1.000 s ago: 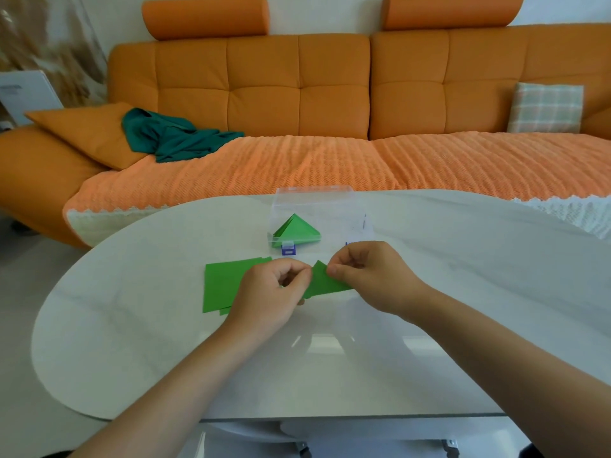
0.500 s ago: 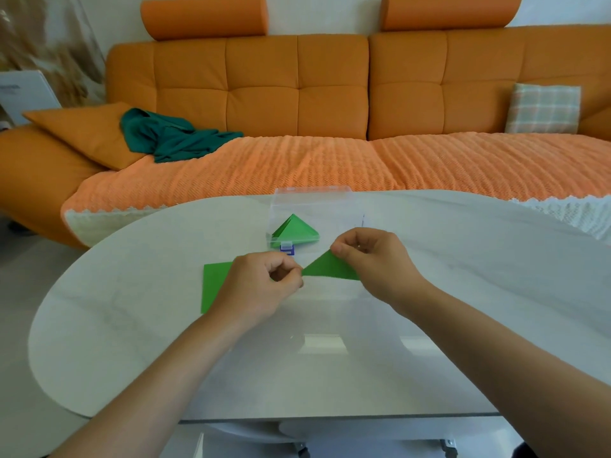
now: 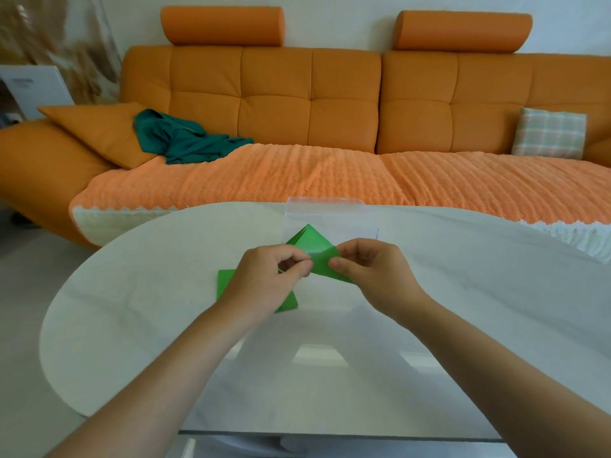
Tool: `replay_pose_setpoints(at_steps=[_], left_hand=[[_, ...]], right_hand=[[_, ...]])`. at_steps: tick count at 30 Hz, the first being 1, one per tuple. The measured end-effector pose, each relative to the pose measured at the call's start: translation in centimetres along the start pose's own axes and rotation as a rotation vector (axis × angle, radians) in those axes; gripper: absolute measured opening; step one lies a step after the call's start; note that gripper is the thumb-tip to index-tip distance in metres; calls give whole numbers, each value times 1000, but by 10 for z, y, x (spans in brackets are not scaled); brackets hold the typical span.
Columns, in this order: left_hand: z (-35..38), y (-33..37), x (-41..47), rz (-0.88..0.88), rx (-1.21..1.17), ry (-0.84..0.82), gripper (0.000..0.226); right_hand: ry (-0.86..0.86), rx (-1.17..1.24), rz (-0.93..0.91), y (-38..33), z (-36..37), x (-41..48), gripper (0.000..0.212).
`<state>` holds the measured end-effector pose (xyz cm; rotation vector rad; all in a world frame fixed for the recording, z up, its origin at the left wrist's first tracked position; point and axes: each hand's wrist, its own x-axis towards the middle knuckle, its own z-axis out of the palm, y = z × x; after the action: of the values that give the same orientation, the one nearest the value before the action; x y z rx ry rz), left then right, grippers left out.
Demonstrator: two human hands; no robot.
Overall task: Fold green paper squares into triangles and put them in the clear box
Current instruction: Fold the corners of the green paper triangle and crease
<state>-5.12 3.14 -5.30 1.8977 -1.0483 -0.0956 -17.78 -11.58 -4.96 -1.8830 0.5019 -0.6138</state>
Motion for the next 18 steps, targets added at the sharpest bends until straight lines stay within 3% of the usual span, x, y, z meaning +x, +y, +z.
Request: replay_pose_setpoints(at_steps=[6, 10, 14, 18], left_hand=[[-19, -19, 18, 72, 188, -49, 8], [-24, -39, 33, -3, 247, 22, 9], [-17, -50, 40, -82, 291, -53, 39], [-8, -51, 42, -84, 285, -108, 48]], right_hand=[[12, -277, -25, -3, -6, 33, 5], [43, -365, -30, -7, -10, 72, 5], [-110, -507, -28, -4, -7, 106, 12], [-298, -641, 19, 2, -3, 122, 12]])
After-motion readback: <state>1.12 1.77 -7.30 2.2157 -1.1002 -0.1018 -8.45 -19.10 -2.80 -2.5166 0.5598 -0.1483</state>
